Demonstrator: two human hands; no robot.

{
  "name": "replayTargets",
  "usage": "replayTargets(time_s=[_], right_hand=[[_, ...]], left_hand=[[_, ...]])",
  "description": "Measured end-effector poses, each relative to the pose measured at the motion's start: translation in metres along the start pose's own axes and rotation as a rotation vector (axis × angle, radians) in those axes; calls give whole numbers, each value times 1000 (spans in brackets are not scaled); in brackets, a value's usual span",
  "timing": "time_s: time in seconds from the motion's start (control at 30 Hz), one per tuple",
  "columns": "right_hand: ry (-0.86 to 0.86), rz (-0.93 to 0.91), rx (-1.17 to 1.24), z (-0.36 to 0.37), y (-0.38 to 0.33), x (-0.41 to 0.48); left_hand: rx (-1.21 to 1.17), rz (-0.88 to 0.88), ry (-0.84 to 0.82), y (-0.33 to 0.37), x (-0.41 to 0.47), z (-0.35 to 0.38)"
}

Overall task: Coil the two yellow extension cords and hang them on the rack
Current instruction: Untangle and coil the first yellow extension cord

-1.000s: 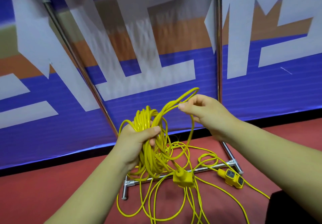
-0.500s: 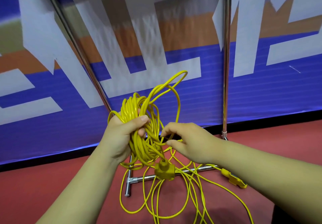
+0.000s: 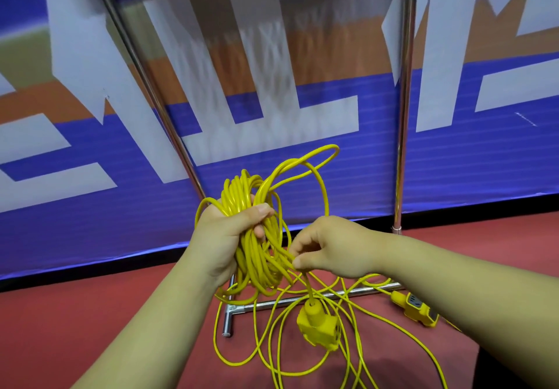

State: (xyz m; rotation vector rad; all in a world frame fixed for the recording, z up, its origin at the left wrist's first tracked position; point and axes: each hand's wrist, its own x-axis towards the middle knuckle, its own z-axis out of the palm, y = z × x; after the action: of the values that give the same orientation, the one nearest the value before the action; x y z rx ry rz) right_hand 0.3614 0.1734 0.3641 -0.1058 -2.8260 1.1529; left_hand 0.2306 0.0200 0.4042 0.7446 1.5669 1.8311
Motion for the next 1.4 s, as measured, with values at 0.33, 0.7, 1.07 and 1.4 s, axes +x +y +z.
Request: replayTargets(time_s=[0.33, 0.7, 1.07, 1.4], right_hand=[[147, 40, -310, -13, 9, -8], [111, 192, -587, -36, 12, -6], [-88, 303, -704, -19, 11, 2], [241, 363, 741, -41, 16, -10]], left_hand=[[76, -110, 156, -12, 11, -3], [123, -140, 51, -15, 10, 3], [86, -84, 52, -10, 6, 7], [106, -242, 61, -24, 7, 13]])
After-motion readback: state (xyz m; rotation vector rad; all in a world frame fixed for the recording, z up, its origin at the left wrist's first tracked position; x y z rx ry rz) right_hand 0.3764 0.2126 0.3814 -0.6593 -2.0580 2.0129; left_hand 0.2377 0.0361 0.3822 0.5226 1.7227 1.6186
